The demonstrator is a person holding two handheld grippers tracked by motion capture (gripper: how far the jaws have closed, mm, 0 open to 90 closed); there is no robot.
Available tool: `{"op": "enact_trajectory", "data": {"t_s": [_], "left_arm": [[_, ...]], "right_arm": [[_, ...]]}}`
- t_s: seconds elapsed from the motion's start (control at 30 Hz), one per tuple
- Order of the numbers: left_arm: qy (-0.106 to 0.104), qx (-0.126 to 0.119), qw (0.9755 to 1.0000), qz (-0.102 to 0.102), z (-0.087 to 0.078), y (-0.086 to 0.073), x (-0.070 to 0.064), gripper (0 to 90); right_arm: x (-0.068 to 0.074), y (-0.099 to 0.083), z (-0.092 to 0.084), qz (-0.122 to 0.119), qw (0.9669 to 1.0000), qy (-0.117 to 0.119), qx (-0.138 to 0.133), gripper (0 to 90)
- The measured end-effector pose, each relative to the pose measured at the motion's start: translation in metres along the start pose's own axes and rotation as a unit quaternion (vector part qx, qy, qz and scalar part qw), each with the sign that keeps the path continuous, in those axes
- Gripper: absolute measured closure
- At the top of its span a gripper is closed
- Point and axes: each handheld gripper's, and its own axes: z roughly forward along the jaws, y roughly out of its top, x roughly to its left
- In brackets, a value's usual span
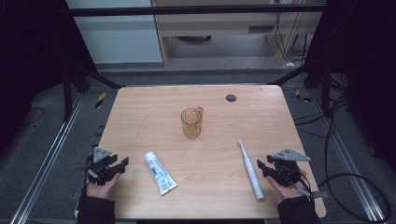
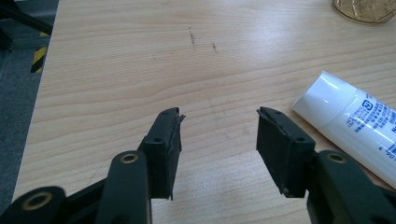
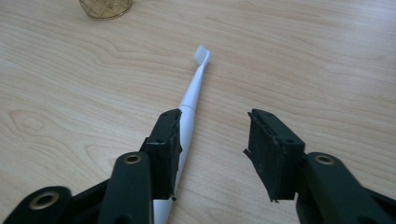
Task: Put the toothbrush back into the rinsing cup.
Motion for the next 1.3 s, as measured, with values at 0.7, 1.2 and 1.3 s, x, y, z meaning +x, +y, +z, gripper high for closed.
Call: {"op": "enact_trajectory", "data": {"t_s": [0.7,1.2,1.3], "left_arm": [[0.001,0.005,0.9999,0.010,0.000,0.000,-0.004,53.0],[0.006,0.010,0.9998,0.014,0.001,0.000,-0.005,51.6],[0.006,0.010,0.9998,0.015,0.001,0.000,-0.005,51.4]], "right_arm": [[0.022,-0.010,-0.007,-0.011,0.9984,0.040,0.039,86.4],[0.034,-0.025,-0.006,-0.007,0.9949,0.071,0.072,89.7],[0.034,-0.026,-0.004,-0.011,0.9943,0.072,0.079,89.6]]}}
